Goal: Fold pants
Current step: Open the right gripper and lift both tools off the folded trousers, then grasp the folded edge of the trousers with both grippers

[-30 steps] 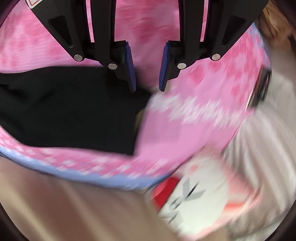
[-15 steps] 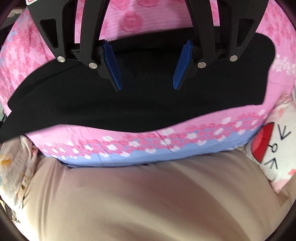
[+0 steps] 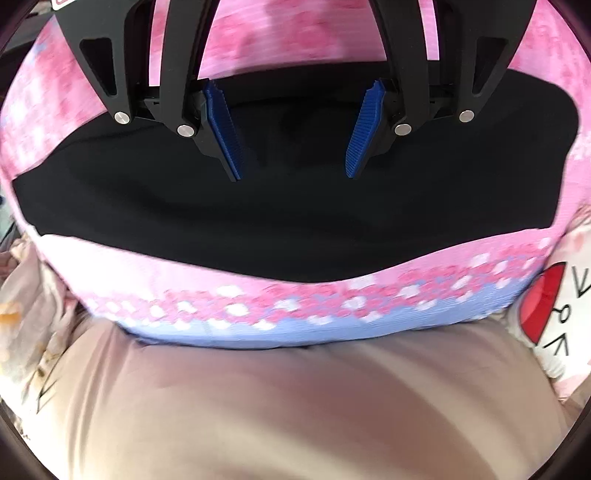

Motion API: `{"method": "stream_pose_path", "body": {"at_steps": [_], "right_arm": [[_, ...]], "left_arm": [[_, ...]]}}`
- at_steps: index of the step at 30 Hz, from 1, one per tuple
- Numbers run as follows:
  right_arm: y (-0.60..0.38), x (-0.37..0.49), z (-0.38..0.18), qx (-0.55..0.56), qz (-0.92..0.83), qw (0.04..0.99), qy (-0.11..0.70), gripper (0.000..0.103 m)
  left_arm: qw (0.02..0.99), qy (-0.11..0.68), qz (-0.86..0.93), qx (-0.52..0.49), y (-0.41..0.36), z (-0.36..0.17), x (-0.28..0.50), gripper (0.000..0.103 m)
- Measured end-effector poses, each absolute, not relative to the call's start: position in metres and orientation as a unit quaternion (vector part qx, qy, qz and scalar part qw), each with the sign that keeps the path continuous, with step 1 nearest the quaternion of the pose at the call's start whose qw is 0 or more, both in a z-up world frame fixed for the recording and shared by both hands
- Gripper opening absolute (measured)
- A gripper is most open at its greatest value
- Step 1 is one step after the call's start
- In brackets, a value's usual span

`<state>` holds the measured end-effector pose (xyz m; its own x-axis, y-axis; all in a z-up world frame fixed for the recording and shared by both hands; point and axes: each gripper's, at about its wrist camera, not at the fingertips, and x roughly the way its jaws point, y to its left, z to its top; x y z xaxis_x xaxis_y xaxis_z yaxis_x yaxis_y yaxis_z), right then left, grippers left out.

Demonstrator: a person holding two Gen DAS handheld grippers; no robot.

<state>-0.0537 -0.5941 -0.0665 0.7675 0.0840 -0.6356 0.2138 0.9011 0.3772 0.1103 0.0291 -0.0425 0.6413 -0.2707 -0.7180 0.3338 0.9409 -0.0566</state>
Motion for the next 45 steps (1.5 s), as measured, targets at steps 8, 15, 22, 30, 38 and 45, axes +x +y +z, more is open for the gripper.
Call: {"method": "stream_pose_path", "body": {"at_steps": [8,15,22,30,38,45], "right_arm": [[-0.566,0.019,-0.097,0.109,-0.045,0.898,0.425,0.008],[-0.574,0.028,-0.032,0.021,-0.071,0.934,0.349,0.016],[-0.621,-0.005,-0.101,0.163,-0.114,0.905,0.376,0.019],[-0.519,-0.026,-0.069,0.081,-0.068,0.933,0.345,0.019],[-0.257,0.030,-0.063,-0.149,0.172,0.917,0.328,0.071],[-0.100,0.057,-0.104,-0.289,0.284,0.857,0.317,0.069]], "left_arm": [[0.908,0.384,-0.157,0.053,0.018,-0.044,0.099,0.056],[0.915,0.386,-0.107,0.043,0.049,-0.042,0.108,0.056],[0.918,0.395,-0.037,0.017,0.100,-0.046,0.109,0.060],[0.918,0.390,0.071,-0.022,0.197,-0.045,0.108,0.063],[0.898,0.423,0.082,-0.089,0.256,-0.078,0.083,0.067],[0.897,0.421,0.066,-0.113,0.289,-0.084,0.065,0.077]]}}
